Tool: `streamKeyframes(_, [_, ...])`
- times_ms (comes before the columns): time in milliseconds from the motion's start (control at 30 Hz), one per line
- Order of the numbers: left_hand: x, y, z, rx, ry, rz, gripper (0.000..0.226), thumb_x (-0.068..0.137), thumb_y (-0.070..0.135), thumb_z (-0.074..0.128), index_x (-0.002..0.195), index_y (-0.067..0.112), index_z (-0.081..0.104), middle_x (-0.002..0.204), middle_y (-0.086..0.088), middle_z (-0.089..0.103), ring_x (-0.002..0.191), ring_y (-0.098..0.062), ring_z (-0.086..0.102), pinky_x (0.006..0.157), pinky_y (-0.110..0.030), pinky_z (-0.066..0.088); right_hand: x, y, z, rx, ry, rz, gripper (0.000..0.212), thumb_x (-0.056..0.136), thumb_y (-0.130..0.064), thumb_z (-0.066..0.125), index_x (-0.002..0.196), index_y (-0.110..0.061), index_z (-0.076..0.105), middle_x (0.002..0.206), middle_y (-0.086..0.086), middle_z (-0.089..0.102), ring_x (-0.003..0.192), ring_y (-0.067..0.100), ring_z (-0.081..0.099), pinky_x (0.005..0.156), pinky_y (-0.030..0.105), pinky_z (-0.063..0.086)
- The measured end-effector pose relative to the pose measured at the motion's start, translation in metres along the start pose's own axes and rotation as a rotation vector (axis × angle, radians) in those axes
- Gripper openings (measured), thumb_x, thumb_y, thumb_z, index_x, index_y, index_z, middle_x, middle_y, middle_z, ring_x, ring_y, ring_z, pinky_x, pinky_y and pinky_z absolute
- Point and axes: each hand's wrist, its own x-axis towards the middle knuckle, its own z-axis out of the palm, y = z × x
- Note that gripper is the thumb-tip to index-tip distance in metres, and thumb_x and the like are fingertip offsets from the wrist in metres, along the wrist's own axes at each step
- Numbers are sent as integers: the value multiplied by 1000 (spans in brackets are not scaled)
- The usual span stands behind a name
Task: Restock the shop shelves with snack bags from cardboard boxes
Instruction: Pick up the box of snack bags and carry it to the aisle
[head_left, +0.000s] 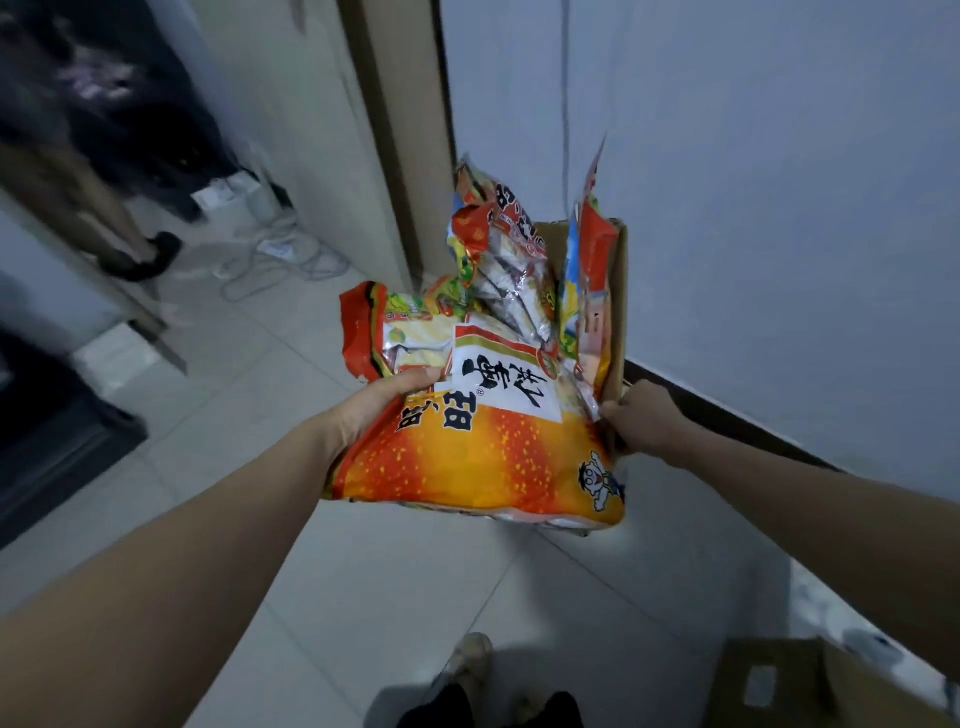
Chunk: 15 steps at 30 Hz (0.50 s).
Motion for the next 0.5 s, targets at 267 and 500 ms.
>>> streamKeyframes(267, [-110, -51, -82, -241, 256, 119, 32, 86, 46, 55, 98, 19, 67, 85, -8, 77, 87, -30, 67, 85, -38, 52, -33, -117, 63, -295, -85, -318, 45, 91, -12, 51, 48, -4, 45, 42, 4, 48, 41, 12, 47, 32, 12, 29])
streamKeyframes(500, [-223, -150, -165, -463, 486, 136, 46, 77, 50, 62, 109, 18, 65, 105, -12, 73, 99, -34, 66, 98, -46, 48, -101, -213, 189, -443, -273, -583, 53, 90, -11, 53, 40, -8, 36, 25, -5, 36, 31, 10, 40, 30, 15, 27])
